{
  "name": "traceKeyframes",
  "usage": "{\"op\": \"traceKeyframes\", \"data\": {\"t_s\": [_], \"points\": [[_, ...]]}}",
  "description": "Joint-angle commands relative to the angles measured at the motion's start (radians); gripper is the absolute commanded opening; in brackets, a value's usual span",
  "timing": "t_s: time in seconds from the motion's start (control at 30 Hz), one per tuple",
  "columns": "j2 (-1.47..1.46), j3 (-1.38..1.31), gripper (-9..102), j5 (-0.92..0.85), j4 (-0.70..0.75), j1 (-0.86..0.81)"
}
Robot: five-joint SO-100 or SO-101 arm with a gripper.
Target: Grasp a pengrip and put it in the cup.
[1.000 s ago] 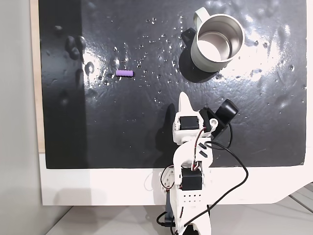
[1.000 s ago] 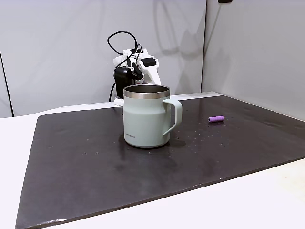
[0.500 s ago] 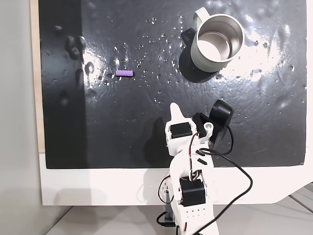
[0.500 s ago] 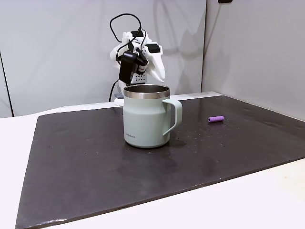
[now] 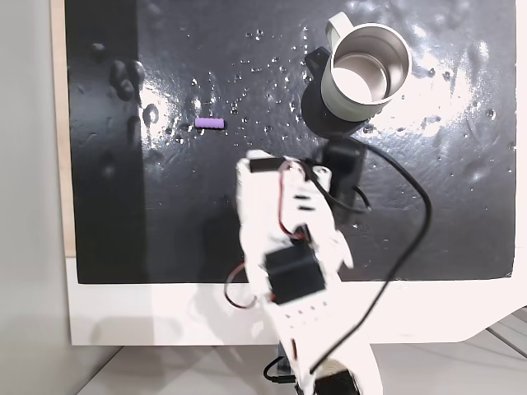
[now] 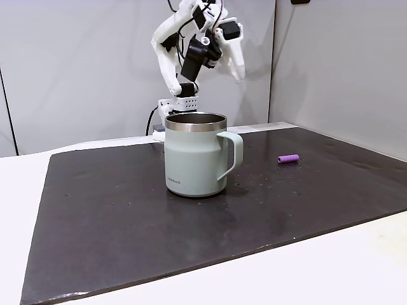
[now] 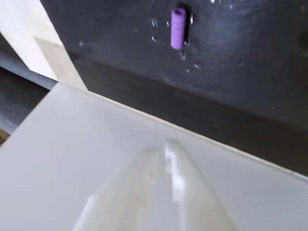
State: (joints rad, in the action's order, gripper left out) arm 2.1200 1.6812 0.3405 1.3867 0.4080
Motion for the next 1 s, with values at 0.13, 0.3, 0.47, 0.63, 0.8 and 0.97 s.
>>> {"op": "traceKeyframes", "data": {"t_s": [0.13,0.3,0.47,0.63,0.8,0.97], "points": [[-0.345,-0.347,9,0.118,0.057,0.037],[-0.523,-0.480,23,0.178,0.061,0.035],[-0.692,-0.586,24,0.233,0.058,0.043],[-0.822,-0.667,24,0.235,0.058,0.087],[-0.940,-0.716,24,0.244,0.060,0.123],[-1.017,-0.719,24,0.250,0.058,0.163]]}}
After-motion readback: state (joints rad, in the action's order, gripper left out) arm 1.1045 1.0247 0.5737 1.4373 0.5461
